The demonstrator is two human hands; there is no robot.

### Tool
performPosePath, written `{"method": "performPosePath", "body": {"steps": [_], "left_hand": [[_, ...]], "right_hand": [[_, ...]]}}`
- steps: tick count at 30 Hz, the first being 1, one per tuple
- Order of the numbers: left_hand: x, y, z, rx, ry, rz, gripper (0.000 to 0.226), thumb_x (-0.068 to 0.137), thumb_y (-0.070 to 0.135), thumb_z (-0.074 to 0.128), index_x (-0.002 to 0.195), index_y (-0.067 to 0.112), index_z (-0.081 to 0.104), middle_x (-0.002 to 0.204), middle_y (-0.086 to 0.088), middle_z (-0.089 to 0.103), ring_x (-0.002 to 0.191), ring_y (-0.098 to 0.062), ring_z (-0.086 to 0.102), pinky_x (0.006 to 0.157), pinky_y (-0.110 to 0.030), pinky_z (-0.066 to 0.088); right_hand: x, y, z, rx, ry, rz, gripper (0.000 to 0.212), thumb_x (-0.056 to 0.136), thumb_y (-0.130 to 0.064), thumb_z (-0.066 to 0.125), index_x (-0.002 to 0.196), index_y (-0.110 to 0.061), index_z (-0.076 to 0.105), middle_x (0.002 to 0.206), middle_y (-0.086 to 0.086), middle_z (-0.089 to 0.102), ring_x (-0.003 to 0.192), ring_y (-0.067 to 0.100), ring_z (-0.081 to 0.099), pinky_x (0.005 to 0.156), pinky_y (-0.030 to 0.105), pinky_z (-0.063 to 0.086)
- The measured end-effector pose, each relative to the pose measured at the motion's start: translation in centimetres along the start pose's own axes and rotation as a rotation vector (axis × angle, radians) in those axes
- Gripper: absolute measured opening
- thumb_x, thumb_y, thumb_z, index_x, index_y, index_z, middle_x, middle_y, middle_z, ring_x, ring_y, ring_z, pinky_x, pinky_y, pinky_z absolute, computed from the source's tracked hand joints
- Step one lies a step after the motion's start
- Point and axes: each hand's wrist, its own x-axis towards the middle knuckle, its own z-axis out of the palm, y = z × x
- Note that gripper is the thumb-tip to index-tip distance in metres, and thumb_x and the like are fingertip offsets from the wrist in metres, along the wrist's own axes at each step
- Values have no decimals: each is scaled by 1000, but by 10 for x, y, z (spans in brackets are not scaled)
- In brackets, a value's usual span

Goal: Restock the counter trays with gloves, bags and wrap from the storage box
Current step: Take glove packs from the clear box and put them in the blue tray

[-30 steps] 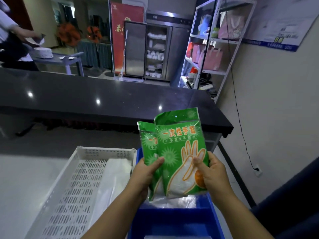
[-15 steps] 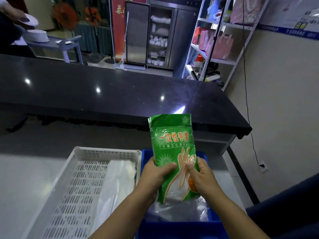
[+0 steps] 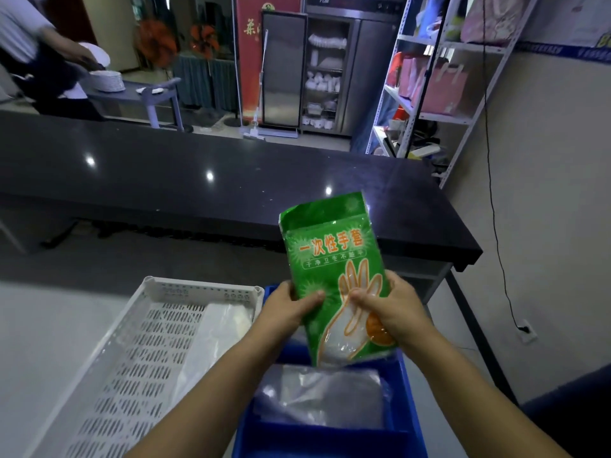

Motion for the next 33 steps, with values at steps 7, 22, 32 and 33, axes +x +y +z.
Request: {"method": "performPosePath", "body": {"steps": [7,22,32,33], "left_hand": [[22,-24,-9,927,138,111,27,82,27,64,108,21,65,105,1,70,98,-18,64,85,-30,49],[69,-67,34,1662,-300,-58,46,80,18,64,121,12,46,125,-10,51,115,-31,48,85,-38,39],[64,-65,23,1494,-291,-28,11,81,18,63,88,14,57,109,-9,61,102,-28,54,68,-33,41],[59,-62,22,1486,-293,16,8,81,16,60,85,16,54,106,-9,63,97,-28,57,65,-32,38]], "right_hand": [[21,-2,-68,-803,170,-291,34,65,-36,77,79,-28,47,67,-14,56,60,9,53,49,25,37],[33,25,-101,-914,190,-260,34,70,-36,75,79,-26,44,73,-7,61,64,18,59,53,34,48],[37,30,-96,-917,158,-228,33,71,-37,75,81,-28,45,75,-7,64,66,15,62,57,38,53],[37,29,-95,-932,157,-238,33,71,-37,75,80,-28,44,75,-7,64,65,15,61,56,36,52]]}}
